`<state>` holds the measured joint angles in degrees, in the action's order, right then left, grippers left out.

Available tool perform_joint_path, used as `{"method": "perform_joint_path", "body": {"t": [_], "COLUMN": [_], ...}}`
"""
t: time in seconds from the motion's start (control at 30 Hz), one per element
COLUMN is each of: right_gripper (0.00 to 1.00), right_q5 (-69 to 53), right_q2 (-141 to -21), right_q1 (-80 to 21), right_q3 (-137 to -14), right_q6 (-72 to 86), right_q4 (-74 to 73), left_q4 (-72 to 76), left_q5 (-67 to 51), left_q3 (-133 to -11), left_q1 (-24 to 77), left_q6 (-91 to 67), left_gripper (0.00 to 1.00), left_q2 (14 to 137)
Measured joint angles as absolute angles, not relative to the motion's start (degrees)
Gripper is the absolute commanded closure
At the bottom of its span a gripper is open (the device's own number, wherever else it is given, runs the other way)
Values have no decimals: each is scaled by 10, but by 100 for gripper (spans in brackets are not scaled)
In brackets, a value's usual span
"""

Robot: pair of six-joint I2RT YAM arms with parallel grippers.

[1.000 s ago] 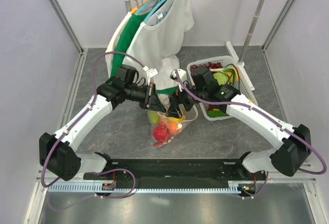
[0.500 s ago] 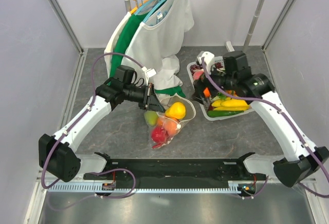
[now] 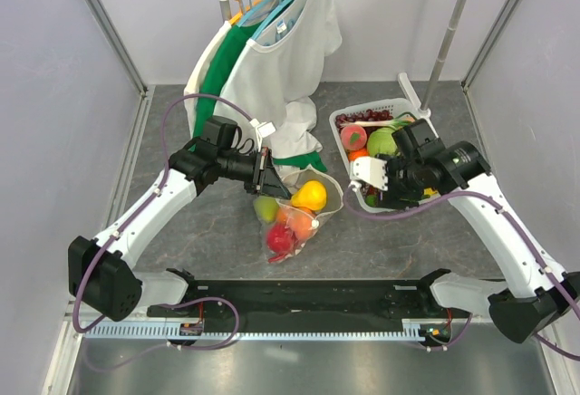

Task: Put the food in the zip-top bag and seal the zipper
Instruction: Pick up the fake vegetable from the bin.

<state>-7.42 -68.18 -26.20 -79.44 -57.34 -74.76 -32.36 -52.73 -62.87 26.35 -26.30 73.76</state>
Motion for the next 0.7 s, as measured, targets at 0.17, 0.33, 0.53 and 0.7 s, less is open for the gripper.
{"method": "perform_joint_path", "body": {"t": [0.17,0.33,0.53,0.7], "right_gripper": [36,39,40,41], "right_q5": [-28,-8,1,10], "right_q2": [-653,-634,-649,-654], "right_q1": [-266,-269,-275,-286], "right_q3": [-729,-676,-651,-631], "right_q6": [-626,-643,-652,-660], "right_q4": [-764,-750,-726,-693], "left_q4": [-323,-319,-316,-315], "left_q5": [-527,-528,-528,-528], "left_q3": [-628,-628,-628,-628], "left_q1": [264,263,263,263], "left_q6": [-263,-267,-268,-268], "left_gripper": [98,98,98,98], "left_q2": [738,738,737,738]}}
